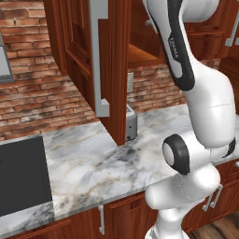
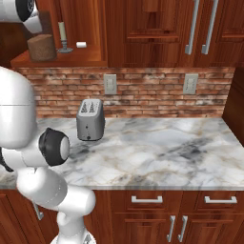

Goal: Pick the candle and jar from the dining table and place them in the open cabinet. Close the cabinet after placing the objects.

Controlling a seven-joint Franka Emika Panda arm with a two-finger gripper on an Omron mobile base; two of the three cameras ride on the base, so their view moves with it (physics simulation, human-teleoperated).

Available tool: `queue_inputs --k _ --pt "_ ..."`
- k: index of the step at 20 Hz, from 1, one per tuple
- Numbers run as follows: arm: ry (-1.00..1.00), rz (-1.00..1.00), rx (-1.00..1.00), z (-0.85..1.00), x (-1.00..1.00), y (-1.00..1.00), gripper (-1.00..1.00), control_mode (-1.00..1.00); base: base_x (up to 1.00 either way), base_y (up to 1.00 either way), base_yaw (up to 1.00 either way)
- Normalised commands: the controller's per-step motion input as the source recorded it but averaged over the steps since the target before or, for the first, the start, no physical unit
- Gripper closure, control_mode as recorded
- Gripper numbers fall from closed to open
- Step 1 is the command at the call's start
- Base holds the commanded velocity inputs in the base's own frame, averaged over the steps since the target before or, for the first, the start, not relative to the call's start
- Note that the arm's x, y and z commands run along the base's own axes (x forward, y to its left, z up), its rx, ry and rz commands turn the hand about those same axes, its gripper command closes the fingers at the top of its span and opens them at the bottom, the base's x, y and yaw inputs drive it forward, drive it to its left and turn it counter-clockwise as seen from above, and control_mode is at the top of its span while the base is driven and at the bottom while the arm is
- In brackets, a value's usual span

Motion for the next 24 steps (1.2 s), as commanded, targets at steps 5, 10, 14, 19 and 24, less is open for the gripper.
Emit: queue_inputs --k 5,10,14,19,24 --pt "-0.09 0.00 0.04 -0.06 -0.98 -0.43 -1.00 -1.00 0.00 0.00 0.00" --pt "-0.06 0.00 0.02 -0.16 -1.00 -0.44 -1.00 -1.00 0.00 0.00 0.00" --pt "0.00 0.00 0.00 -0.34 -0.88 -0.35 -1.00 -1.00 0.00 0.00 0.00" --pt "0.14 0.00 -0.01 -0.51 -0.53 -0.17 -1.00 -1.00 0.00 0.00 0.00" --pt "0.32 0.00 -0.10 -0.52 -0.13 -0.01 -1.00 -1.00 0.00 0.00 0.00"
